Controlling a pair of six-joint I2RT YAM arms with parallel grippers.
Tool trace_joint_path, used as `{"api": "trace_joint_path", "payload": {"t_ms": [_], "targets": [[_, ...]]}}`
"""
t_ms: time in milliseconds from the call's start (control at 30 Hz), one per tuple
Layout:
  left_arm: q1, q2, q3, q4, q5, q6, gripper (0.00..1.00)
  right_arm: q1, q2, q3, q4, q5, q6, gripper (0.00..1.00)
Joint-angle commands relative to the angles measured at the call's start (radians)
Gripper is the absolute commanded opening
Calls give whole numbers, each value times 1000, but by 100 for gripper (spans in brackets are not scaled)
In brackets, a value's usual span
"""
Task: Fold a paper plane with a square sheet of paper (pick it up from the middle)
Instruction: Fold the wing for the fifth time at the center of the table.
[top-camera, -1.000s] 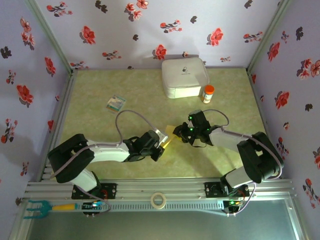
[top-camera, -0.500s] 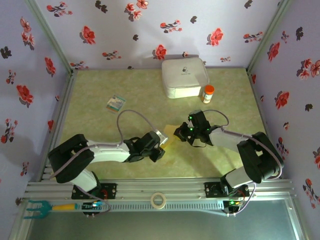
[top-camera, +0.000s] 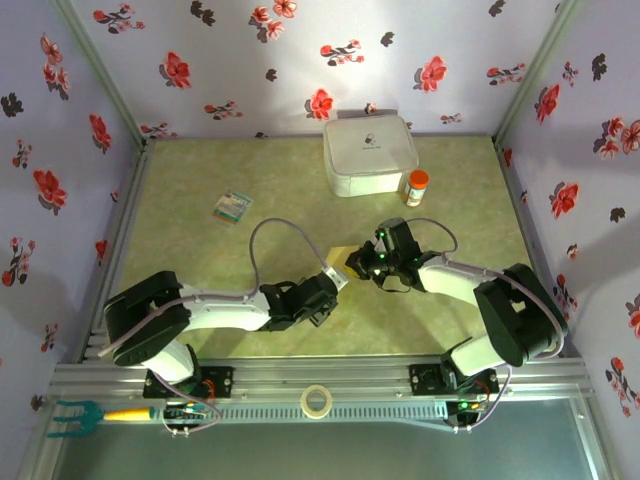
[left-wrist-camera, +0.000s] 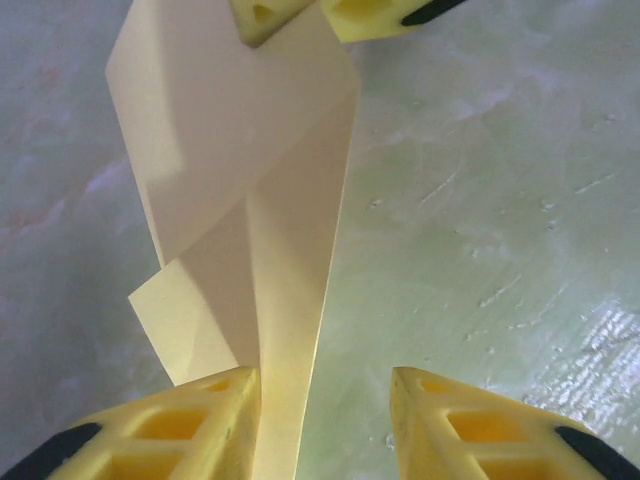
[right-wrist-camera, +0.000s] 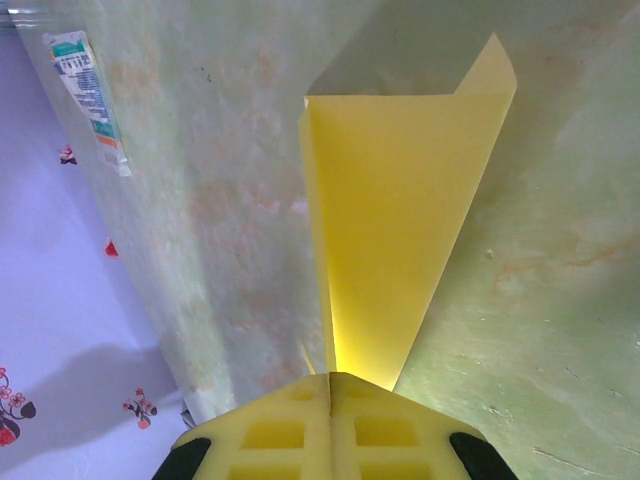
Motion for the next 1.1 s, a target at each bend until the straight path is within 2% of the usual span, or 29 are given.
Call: {"api": "trace_joint_path", "payload": {"t_ms": [0,700,867,1067], "targets": [[-7,30,30,-47,-80,15,36,5,-1,-10,15,-10,17,0],[-13,47,37,-58,-102,13,11,5,1,-14,19,-8,17,0],[-14,49,38,-56,-102,12,0,5,-4,-18,20,-4,17,0],[-14,35,25,-39,-98,-3,0,5,-3,-20,14,-8,9,0]]}}
